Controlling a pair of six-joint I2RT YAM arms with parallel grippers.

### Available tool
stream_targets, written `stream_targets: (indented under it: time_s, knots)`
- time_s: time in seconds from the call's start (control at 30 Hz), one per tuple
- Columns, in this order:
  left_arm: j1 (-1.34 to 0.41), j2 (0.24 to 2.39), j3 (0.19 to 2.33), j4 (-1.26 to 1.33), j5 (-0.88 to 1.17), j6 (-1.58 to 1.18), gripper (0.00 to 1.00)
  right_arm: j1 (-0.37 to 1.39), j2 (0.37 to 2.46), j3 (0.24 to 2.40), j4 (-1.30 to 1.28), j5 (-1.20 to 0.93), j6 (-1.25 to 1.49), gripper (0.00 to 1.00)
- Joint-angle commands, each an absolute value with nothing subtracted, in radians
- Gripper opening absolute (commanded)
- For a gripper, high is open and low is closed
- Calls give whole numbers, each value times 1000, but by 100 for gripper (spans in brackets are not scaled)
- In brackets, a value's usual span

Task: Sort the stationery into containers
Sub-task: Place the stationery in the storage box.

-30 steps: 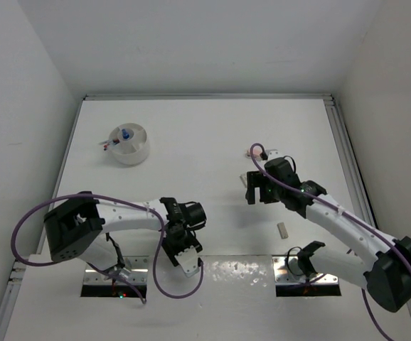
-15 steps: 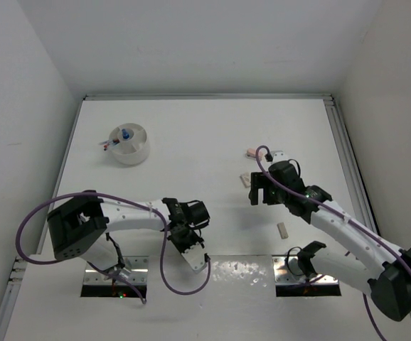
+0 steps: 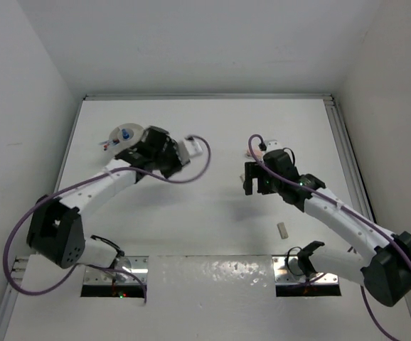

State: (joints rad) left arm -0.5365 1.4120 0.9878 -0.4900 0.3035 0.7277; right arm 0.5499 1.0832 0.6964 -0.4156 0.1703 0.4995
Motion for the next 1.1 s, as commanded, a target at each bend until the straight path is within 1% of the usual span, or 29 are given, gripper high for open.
stream_targets:
  time_s: [0.0,0.03,0.1,0.17,0.3,0.43,0.53,0.63,0.77,0.93,1.07]
  knots:
    - [-404,1293,1019,-246,128,433,0,529,1152,796,-309,134,453,88]
    - [-341,1272,1011,-212,100,430,0,526,1172,810,-295,121,440,88]
    - [-280,1261,989,-134,61,417,0,506,1234,853,-267,106,422,88]
    - [-187,1267,988,-97,83,400,0,496,1284,914,-267,72,410,88]
    - [-39,1289,973,-43,272,393,0,476,1391,1005,-282,32,385,88]
    - [49,1318,904,96,373,477,0,463,1475,1066,-284,11,385,88]
    - [84,1336,899,127,405,511,0,460,1520,1104,-299,5,385,87]
    - [115,1338,897,130,483,538,0,457,1548,1129,-308,6,384,87]
    - [135,1324,847,146,561,578,0,454,1566,1138,-299,6,385,87]
    - [149,1318,796,153,584,594,0,457,1580,1161,-316,17,403,87]
    - [149,1333,759,216,601,588,0,454,1586,1186,-330,23,407,87]
